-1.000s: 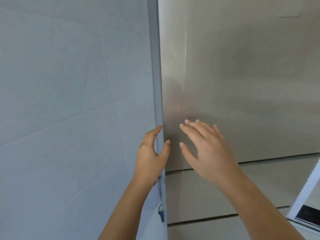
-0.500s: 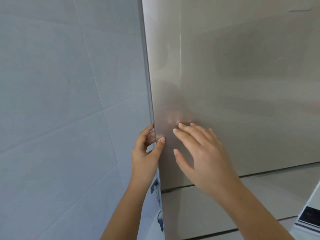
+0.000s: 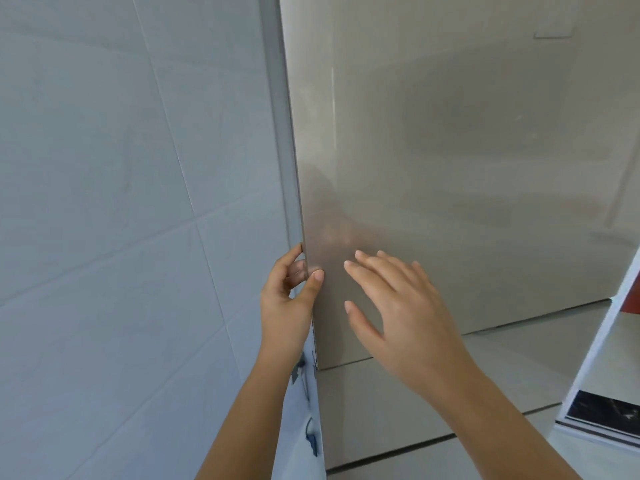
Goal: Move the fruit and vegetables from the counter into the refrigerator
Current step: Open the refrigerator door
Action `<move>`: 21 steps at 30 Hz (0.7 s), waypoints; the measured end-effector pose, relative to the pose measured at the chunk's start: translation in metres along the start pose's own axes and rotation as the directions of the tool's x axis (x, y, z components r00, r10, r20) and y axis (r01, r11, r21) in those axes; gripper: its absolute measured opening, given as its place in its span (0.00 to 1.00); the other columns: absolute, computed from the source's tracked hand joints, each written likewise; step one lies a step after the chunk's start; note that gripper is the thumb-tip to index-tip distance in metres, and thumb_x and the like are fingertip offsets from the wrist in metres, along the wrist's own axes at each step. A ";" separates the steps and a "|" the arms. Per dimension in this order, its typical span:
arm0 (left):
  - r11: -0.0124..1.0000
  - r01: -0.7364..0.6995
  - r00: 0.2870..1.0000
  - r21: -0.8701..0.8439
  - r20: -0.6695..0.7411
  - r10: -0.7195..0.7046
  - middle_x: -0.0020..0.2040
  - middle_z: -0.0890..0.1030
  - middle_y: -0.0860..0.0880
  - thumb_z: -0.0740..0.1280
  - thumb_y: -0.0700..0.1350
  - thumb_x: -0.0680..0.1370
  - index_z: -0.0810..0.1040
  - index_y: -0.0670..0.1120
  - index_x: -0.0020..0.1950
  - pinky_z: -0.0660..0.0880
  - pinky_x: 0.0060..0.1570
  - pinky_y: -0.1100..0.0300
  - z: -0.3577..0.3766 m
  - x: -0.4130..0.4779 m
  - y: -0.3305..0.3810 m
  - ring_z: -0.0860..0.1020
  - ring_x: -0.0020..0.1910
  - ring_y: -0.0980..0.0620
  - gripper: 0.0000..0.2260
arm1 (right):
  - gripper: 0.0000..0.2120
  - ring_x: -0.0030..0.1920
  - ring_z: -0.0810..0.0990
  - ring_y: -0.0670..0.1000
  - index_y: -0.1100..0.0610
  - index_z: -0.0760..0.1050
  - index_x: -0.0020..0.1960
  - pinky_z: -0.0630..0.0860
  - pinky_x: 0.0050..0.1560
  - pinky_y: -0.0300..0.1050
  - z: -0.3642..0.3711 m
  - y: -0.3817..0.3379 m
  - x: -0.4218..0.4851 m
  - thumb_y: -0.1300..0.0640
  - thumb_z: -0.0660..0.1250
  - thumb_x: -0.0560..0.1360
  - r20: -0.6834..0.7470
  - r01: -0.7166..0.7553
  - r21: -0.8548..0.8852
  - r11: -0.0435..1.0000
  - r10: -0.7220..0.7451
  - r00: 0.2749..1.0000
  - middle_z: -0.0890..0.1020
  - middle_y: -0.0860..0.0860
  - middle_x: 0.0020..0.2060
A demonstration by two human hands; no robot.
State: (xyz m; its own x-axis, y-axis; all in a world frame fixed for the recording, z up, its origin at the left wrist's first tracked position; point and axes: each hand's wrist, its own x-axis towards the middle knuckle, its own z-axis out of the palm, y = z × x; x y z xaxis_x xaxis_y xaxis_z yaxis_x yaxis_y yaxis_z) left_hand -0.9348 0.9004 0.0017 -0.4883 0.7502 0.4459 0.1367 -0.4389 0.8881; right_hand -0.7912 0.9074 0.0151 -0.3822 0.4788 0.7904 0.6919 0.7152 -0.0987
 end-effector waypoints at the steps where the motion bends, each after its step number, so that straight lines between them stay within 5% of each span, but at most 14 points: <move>1: 1.000 -0.006 1.000 0.000 0.002 0.006 0.49 0.80 0.48 0.68 0.36 0.74 0.75 0.55 0.57 0.74 0.57 0.54 0.000 -0.004 0.001 0.78 0.50 0.53 0.18 | 0.21 0.58 0.78 0.57 0.57 0.77 0.58 0.72 0.56 0.62 -0.003 -0.001 -0.002 0.49 0.56 0.71 -0.001 -0.004 -0.004 1.000 0.004 1.000 0.80 0.53 0.57; 11: 0.998 -0.049 0.996 -0.030 0.073 0.052 0.52 0.79 0.52 0.67 0.36 0.74 0.72 0.57 0.59 0.73 0.50 0.69 -0.002 -0.058 0.020 0.76 0.53 0.56 0.19 | 0.21 0.59 0.77 0.57 0.58 0.77 0.59 0.71 0.57 0.62 -0.041 -0.019 -0.044 0.50 0.57 0.72 -0.023 -0.051 -0.064 0.997 0.049 0.999 0.80 0.54 0.57; 17: 0.997 -0.081 0.987 -0.009 0.136 0.081 0.59 0.77 0.50 0.68 0.37 0.73 0.72 0.54 0.62 0.72 0.52 0.72 0.003 -0.099 0.036 0.74 0.59 0.57 0.21 | 0.22 0.60 0.76 0.56 0.57 0.75 0.61 0.69 0.59 0.62 -0.072 -0.036 -0.076 0.49 0.56 0.72 0.020 -0.123 -0.127 0.984 0.127 0.992 0.79 0.54 0.59; 21: 0.990 -0.138 0.970 -0.029 0.198 0.141 0.57 0.75 0.52 0.68 0.38 0.74 0.69 0.61 0.60 0.72 0.49 0.72 0.010 -0.132 0.041 0.73 0.57 0.63 0.22 | 0.22 0.61 0.75 0.56 0.58 0.74 0.62 0.71 0.59 0.63 -0.100 -0.044 -0.101 0.49 0.57 0.73 0.032 -0.171 -0.163 0.972 0.178 0.984 0.78 0.54 0.60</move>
State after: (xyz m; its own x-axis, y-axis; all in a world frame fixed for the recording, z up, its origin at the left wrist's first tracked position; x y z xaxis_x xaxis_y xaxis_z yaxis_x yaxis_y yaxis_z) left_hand -0.8561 0.7881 -0.0194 -0.2834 0.7636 0.5802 0.1781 -0.5526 0.8142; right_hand -0.7218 0.7766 0.0002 -0.2721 0.6144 0.7406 0.8376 0.5301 -0.1319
